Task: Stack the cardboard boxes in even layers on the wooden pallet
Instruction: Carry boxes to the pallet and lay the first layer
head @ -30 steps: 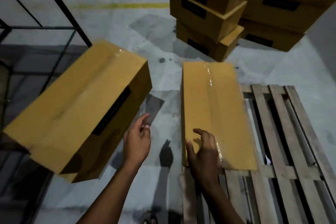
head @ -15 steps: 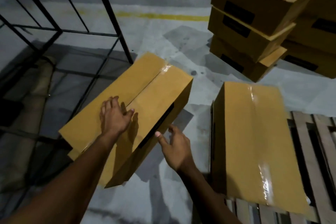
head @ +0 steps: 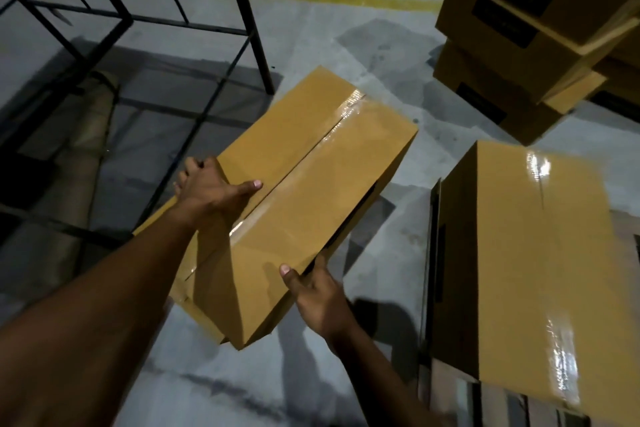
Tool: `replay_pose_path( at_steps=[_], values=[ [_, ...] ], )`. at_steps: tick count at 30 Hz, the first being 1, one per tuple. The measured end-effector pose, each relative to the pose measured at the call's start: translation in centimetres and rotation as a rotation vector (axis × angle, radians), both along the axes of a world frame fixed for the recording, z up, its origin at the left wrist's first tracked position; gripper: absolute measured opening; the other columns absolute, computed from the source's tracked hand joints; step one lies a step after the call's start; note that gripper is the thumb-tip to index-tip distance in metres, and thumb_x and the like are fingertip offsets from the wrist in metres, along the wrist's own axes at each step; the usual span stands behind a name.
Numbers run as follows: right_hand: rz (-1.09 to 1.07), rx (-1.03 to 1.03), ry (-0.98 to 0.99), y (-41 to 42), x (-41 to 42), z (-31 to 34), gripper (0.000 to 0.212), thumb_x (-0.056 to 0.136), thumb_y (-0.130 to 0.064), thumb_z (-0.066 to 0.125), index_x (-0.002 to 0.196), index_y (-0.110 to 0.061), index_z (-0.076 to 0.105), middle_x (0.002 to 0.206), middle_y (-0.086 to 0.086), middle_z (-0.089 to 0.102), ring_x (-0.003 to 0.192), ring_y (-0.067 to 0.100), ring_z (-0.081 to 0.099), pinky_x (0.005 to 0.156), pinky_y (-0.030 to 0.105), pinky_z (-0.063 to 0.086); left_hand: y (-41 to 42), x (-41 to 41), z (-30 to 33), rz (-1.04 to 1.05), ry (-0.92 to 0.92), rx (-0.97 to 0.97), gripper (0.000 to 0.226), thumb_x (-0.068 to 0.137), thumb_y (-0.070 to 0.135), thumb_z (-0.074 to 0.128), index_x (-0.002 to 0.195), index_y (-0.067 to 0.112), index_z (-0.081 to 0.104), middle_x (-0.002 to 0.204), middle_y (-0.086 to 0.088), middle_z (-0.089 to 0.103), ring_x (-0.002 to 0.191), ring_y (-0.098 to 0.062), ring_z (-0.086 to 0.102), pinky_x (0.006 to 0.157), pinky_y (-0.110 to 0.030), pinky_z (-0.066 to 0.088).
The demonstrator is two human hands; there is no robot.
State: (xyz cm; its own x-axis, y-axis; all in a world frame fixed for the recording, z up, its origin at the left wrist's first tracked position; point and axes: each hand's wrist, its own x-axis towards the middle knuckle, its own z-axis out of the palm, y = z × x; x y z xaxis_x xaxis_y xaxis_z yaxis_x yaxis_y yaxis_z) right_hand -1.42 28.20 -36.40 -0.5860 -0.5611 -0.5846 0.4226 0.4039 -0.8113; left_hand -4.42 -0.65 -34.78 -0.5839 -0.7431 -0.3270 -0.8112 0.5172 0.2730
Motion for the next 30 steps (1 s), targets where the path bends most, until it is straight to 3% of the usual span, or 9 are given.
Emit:
replay_pose_path(
  at_steps=[4, 6, 9, 12, 17, 22, 25, 30],
  values=[
    [-0.123, -0.017, 0.06, 1.5, -0.3, 0.9, 0.064, 0.096, -0.049, 0.065, 0.149, -0.04, 0.029, 0.134, -0.02, 0.059, 0.122, 0.005, 0.059, 0.106, 0.031, 0.048, 0.9, 0.4, 1.0, 0.007, 0.087, 0.05, 0.114, 0.062, 0.083, 0.077, 0.146, 0.015, 0.041, 0.153, -0.017, 0.032, 0.142, -0.044, 0.034, 0.113, -0.057, 0.039],
    [-0.172, -0.003, 0.09, 2.7, -1.2, 1.9, 0.072, 0.097, -0.05, 0.063, 0.153, -0.04, 0.02, 0.135, -0.018, 0.056, 0.12, 0.009, 0.059, 0.105, 0.035, 0.05, 2.1, 0.9, 1.5, -0.004, 0.142, 0.048, 0.106, 0.066, 0.082, 0.076, 0.143, 0.018, 0.042, 0.148, -0.012, 0.037, 0.137, -0.041, 0.039, 0.107, -0.056, 0.043],
    [-0.198, 0.046, 0.098, 5.0, -2.7, 3.9, 0.099, 0.083, -0.074, 0.062, 0.157, -0.052, -0.001, 0.147, -0.007, 0.049, 0.127, 0.023, 0.055, 0.108, 0.056, 0.047, 4.2, 1.6, 2.6, 0.011, 0.163, 0.065, 0.095, 0.07, 0.085, 0.069, 0.139, 0.023, 0.045, 0.141, -0.004, 0.041, 0.128, -0.034, 0.049, 0.098, -0.054, 0.049],
    [-0.207, 0.041, 0.141, 7.8, -4.5, 6.6, 0.106, 0.071, -0.085, 0.062, 0.152, -0.061, -0.001, 0.149, -0.007, 0.043, 0.129, 0.024, 0.052, 0.11, 0.058, 0.045, 6.8, 2.0, 4.2, 0.033, 0.216, 0.065, 0.096, 0.067, 0.089, 0.062, 0.135, 0.023, 0.047, 0.134, -0.003, 0.045, 0.121, -0.031, 0.052, 0.095, -0.054, 0.052],
    [-0.242, -0.007, 0.298, 13.8, -7.0, 10.9, 0.099, 0.079, -0.073, 0.067, 0.158, -0.051, 0.011, 0.146, -0.014, 0.049, 0.128, 0.014, 0.055, 0.112, 0.049, 0.046, 13.6, 0.3, 8.1, 0.085, 0.312, 0.064, 0.082, 0.076, 0.075, 0.072, 0.135, 0.023, 0.047, 0.136, -0.002, 0.044, 0.121, -0.029, 0.051, 0.089, -0.046, 0.049],
    [-0.375, 0.073, 0.388, 22.0, -11.0, 14.8, 0.082, 0.091, -0.058, 0.066, 0.158, -0.047, 0.02, 0.14, -0.018, 0.046, 0.126, 0.009, 0.048, 0.108, 0.031, 0.039, 23.1, -2.9, 12.2, 0.055, 0.419, 0.045, 0.071, 0.08, 0.065, 0.074, 0.131, 0.021, 0.049, 0.134, -0.005, 0.048, 0.124, -0.032, 0.051, 0.096, -0.047, 0.048],
    [-0.386, 0.094, 0.424, 29.2, -13.8, 16.0, 0.075, 0.092, -0.063, 0.062, 0.155, -0.05, 0.023, 0.14, -0.02, 0.048, 0.126, 0.01, 0.052, 0.111, 0.041, 0.044, 30.2, -5.4, 13.8, 0.018, 0.47, 0.052, 0.067, 0.081, 0.062, 0.073, 0.127, 0.02, 0.05, 0.131, -0.005, 0.049, 0.121, -0.032, 0.052, 0.097, -0.045, 0.047],
    [-0.36, 0.16, 0.461, 42.4, -18.3, 17.7, 0.075, 0.087, -0.073, 0.063, 0.151, -0.056, 0.026, 0.142, -0.019, 0.053, 0.123, 0.014, 0.059, 0.101, 0.05, 0.053, 43.1, -9.1, 15.0, -0.014, 0.528, 0.126, 0.058, 0.081, 0.054, 0.075, 0.121, 0.021, 0.048, 0.117, 0.002, 0.042, 0.115, -0.03, 0.052, 0.089, -0.039, 0.043]
  ],
)
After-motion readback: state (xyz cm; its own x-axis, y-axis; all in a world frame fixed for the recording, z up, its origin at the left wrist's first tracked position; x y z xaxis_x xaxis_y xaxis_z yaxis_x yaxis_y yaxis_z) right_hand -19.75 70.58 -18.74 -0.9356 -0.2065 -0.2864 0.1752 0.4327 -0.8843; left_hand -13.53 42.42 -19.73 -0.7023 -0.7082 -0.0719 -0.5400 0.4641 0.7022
